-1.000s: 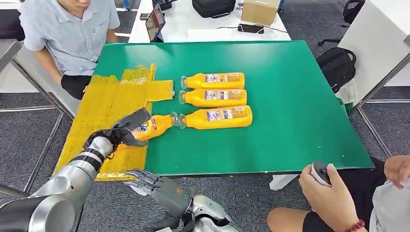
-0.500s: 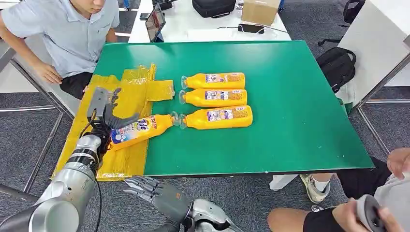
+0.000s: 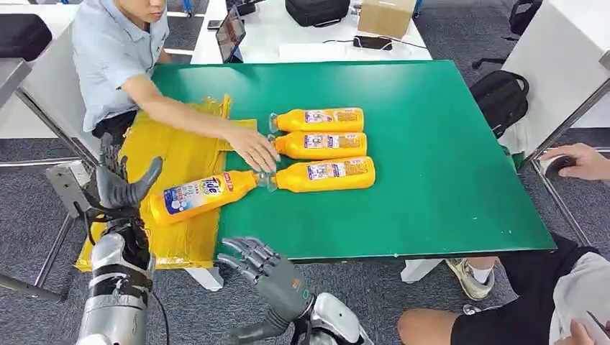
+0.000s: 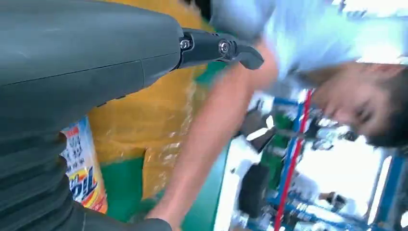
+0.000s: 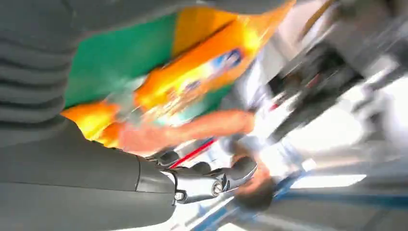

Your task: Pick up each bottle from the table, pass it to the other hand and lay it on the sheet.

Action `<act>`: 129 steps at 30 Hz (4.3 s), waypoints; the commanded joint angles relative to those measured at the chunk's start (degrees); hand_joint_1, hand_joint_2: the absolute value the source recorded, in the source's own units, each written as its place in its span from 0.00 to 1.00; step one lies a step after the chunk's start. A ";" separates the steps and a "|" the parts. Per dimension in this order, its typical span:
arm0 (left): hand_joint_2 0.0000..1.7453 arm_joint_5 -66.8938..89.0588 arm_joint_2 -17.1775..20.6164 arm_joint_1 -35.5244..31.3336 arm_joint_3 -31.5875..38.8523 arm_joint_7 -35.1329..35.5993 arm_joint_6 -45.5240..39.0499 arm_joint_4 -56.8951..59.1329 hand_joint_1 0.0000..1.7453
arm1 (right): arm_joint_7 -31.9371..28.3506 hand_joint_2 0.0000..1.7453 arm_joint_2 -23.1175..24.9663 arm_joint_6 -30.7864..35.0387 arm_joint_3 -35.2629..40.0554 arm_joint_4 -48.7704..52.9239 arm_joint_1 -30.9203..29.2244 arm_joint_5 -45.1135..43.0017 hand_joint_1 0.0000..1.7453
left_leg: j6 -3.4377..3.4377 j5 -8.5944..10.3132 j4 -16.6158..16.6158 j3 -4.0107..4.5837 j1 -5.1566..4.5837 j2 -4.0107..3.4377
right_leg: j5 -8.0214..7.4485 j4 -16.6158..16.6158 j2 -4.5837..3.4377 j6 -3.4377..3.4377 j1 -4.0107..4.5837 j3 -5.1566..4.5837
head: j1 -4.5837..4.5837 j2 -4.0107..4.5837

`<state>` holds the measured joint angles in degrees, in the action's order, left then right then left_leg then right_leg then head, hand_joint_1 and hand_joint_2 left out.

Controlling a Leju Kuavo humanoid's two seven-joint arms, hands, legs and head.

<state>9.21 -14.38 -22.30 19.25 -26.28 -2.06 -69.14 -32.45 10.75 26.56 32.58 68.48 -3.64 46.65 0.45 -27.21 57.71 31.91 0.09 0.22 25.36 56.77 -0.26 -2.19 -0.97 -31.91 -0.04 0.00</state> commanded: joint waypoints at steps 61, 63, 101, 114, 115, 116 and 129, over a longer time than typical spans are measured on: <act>1.00 34.25 -1.55 11.77 -27.18 1.03 -10.13 -7.97 0.00 | 23.39 1.00 -6.31 -6.28 -32.26 -45.16 -29.69 31.41 0.00 | 0.21 0.20 0.02 -0.03 -0.07 0.27 | -0.14 -0.12 0.36 -0.11 -0.09 0.13 | 0.00 0.00; 1.00 34.04 -1.56 11.43 -27.06 1.11 -10.43 -7.43 0.00 | 23.84 1.00 -5.87 -6.41 -31.06 -46.11 -29.97 32.92 0.00 | 0.20 0.20 0.03 -0.03 -0.05 0.26 | -0.15 -0.13 0.36 -0.09 -0.07 0.14 | 0.00 0.00; 1.00 27.74 -3.09 10.58 -21.78 0.20 -8.34 -4.36 0.00 | 2.78 1.00 1.96 -22.08 -45.12 -37.59 -28.80 2.61 1.00 | 0.17 0.23 0.04 -0.14 0.05 0.03 | -0.32 -0.13 0.17 0.13 0.09 0.21 | 0.02 0.00; 1.00 -10.07 -5.62 10.90 -16.06 8.79 14.05 3.62 0.00 | -2.24 1.00 5.31 -26.74 -41.82 -13.49 -18.13 -15.85 1.00 | 0.17 0.24 -0.01 0.14 0.01 0.19 | -0.24 -0.11 0.31 0.10 0.01 -0.03 | 0.02 0.00; 1.00 -17.90 -5.22 12.94 -17.59 8.80 23.21 4.82 0.00 | -3.09 1.00 5.91 -26.78 -41.27 -9.35 -16.07 -18.66 1.00 | 0.16 0.24 0.00 0.15 0.01 0.19 | -0.24 -0.11 0.31 0.11 0.02 -0.04 | 0.02 0.00; 1.00 -20.15 -4.52 14.68 -19.60 9.01 26.68 4.92 0.00 | -3.06 1.00 5.87 -27.19 -39.91 -6.66 -14.57 -19.80 1.00 | 0.15 0.23 -0.06 0.06 0.01 0.14 | -0.24 -0.16 0.27 0.12 0.02 0.02 | 0.02 0.00; 1.00 -20.67 -2.25 19.87 -31.15 5.08 26.29 -2.28 0.00 | -2.65 1.00 4.50 -23.78 -27.14 -8.40 -11.45 -13.65 1.00 | 0.19 0.16 0.03 0.31 0.04 -0.01 | -0.26 -0.12 0.10 0.09 0.04 -0.23 | 0.02 0.00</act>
<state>-15.02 -18.25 -2.93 -6.23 -18.40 29.14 -69.24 -36.13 15.85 1.68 -2.96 61.53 -15.75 30.40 0.70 -27.02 57.73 32.28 0.07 0.30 25.11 56.67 -0.09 -2.21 -1.00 -32.19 -0.02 0.00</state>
